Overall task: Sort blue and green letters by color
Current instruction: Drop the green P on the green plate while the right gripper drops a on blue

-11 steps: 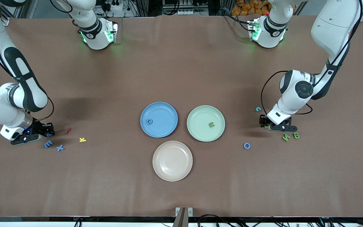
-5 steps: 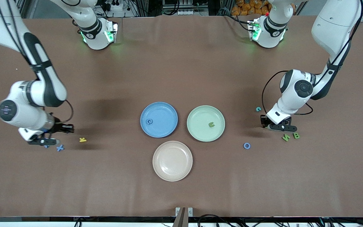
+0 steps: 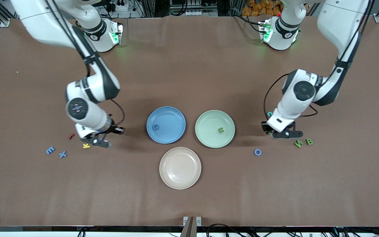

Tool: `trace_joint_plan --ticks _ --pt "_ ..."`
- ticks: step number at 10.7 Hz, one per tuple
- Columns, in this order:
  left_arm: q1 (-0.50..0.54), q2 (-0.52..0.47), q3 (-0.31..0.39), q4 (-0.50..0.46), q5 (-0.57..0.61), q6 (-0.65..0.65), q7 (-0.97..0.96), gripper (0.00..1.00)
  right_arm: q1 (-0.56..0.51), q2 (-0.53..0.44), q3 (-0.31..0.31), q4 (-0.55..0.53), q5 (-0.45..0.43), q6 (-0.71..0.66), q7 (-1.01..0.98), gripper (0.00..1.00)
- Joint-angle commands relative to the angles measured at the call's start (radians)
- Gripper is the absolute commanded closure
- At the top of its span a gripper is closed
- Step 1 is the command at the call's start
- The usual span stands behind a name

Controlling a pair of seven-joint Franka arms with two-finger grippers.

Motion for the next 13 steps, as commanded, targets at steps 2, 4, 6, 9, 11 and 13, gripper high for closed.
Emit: trace_joint_plan --ticks 2,4,6,9,11,13 --pt "-0.197 0.04 0.018 0.172 -0.147 -0.161 -0.202 0.77 0.167 0.076 -0.011 0.085 0.062 0.004 0.292 1.0" --pt "-0.272 0.095 0.024 0.246 -0.153 -0.168 -0.347 0.77 0.238 0.117 -0.011 0.131 0.062 0.007 0.418 1.0" --pt "-0.3 0.156 0.027 0.312 -0.153 -0.167 -0.435 0.77 0.275 0.142 -0.011 0.154 0.061 0.008 0.485 0.8" --pt "-0.314 0.199 0.027 0.358 -0.17 -0.167 -0.481 0.0 0.251 0.128 -0.008 0.153 0.058 -0.002 0.468 0.0" --pt "-0.298 0.19 0.027 0.352 -0.171 -0.167 -0.481 0.0 0.151 0.09 0.048 0.148 0.047 -0.006 0.457 0.0" --pt "-0.247 0.169 0.027 0.344 -0.173 -0.203 -0.486 0.0 -0.003 0.026 0.095 0.143 0.049 -0.093 0.323 0.0"
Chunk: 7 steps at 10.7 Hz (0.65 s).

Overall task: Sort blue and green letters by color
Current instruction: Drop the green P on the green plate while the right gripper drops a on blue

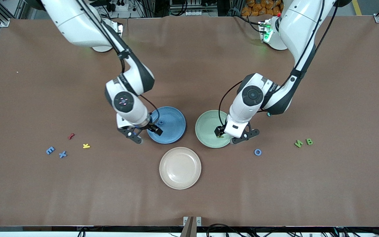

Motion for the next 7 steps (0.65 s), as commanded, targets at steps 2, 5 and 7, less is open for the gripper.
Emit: trace_joint_plan --ticks 2,5,7 --pt "0.125 -0.052 0.003 0.005 -0.023 -0.145 -0.011 0.0 -0.383 -0.116 0.158 -0.014 -0.005 -0.172 -0.418 0.0" --pt "0.213 -0.065 0.003 0.005 -0.024 -0.245 -0.026 0.0 -0.594 -0.136 0.16 -0.026 -0.013 -0.175 -0.788 0.0" --pt "0.27 -0.059 0.005 -0.001 -0.012 -0.262 -0.103 0.0 -0.727 -0.136 0.16 -0.052 -0.109 -0.144 -1.032 0.0"
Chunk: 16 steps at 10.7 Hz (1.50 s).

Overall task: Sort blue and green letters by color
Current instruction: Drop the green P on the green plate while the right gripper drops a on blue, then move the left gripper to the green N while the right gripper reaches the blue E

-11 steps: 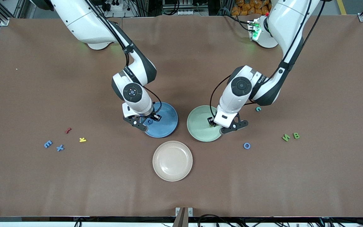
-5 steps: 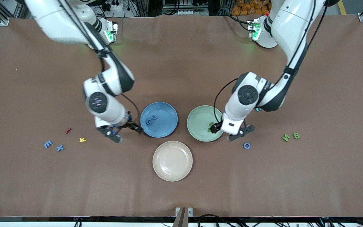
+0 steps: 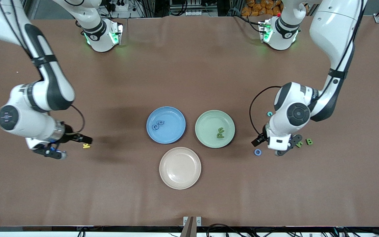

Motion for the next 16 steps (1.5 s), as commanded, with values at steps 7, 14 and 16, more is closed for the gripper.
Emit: trace_joint_plan --ticks 7,14,16 --pt "0.246 0.019 0.003 -0.017 0.09 0.013 -0.012 0.0 -0.253 0.129 -0.089 -0.045 -0.148 0.345 -0.818 0.09" --pt "0.324 0.034 0.002 -0.136 0.094 0.246 -0.008 0.0 -0.256 0.216 -0.09 -0.01 -0.15 0.392 -0.912 0.19" --pt "0.325 0.045 0.002 -0.17 0.092 0.315 -0.017 0.0 -0.247 0.228 -0.101 0.01 -0.145 0.389 -0.915 0.25"
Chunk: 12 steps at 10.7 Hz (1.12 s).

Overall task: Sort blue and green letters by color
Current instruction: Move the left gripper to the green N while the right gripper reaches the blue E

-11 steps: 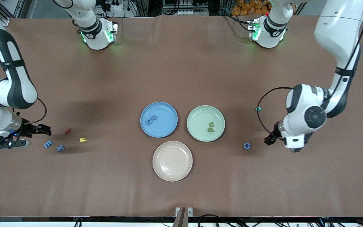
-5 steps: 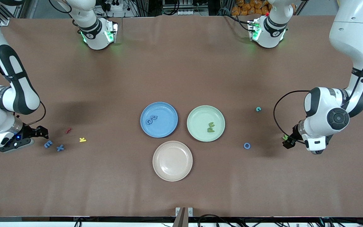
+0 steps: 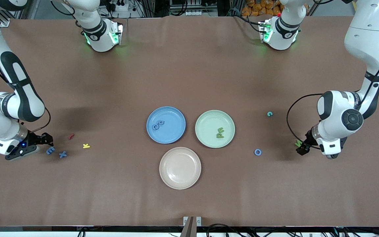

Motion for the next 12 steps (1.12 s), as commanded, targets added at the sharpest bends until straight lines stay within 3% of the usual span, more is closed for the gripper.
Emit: trace_joint_plan --ticks 1,8,12 --pt "0.012 0.002 -0.011 -0.045 0.02 0.079 -0.008 0.0 -0.004 0.038 0.004 0.049 -0.01 -0.002 -0.019 0.25" --pt "0.02 0.03 -0.011 -0.059 0.02 0.132 -0.014 0.0 0.014 0.082 0.004 0.083 0.029 -0.002 -0.02 0.29" --pt "0.029 0.032 -0.011 -0.066 0.018 0.146 -0.016 0.0 0.025 0.09 0.0 0.083 0.029 0.0 -0.021 0.39"
